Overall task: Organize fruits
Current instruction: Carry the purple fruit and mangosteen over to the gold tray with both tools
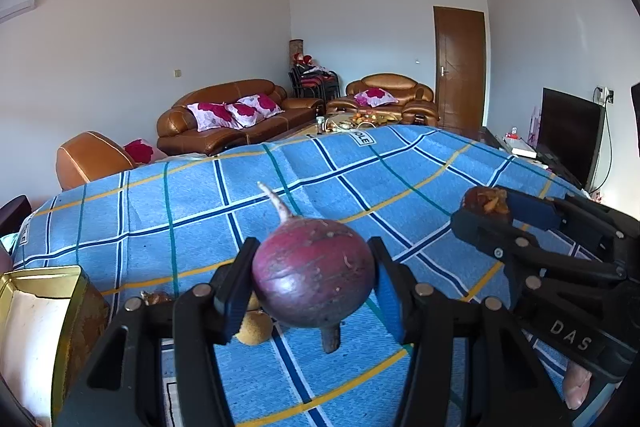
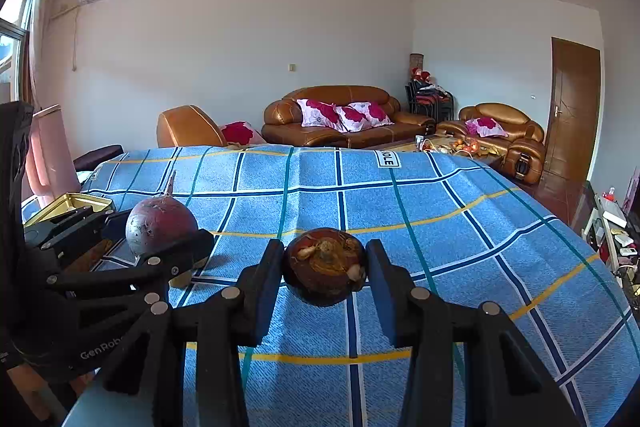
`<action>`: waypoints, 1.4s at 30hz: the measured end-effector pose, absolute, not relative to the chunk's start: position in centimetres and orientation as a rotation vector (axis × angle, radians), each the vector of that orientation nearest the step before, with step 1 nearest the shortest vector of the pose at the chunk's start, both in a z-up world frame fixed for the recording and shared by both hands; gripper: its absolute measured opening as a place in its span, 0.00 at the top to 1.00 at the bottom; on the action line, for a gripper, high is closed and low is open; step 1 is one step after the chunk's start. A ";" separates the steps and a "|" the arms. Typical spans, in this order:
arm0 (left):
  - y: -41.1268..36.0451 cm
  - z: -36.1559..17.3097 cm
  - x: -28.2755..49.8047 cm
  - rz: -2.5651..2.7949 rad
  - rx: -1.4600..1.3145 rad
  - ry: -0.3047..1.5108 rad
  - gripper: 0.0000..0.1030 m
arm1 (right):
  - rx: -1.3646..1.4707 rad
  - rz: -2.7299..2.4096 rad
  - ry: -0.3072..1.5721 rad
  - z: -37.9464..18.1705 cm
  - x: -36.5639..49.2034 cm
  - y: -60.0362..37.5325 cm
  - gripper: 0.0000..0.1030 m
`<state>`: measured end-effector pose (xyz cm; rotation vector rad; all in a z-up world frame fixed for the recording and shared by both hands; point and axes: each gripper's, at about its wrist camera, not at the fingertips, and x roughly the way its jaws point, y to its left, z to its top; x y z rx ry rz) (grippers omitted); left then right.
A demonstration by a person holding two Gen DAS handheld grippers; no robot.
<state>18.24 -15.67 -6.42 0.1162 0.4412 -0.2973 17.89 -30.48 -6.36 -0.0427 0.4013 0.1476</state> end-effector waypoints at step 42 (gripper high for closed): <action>-11.6 -6.0 12.9 -0.237 0.087 0.408 0.46 | -0.088 0.226 0.337 -6.0 13.7 -27.2 0.57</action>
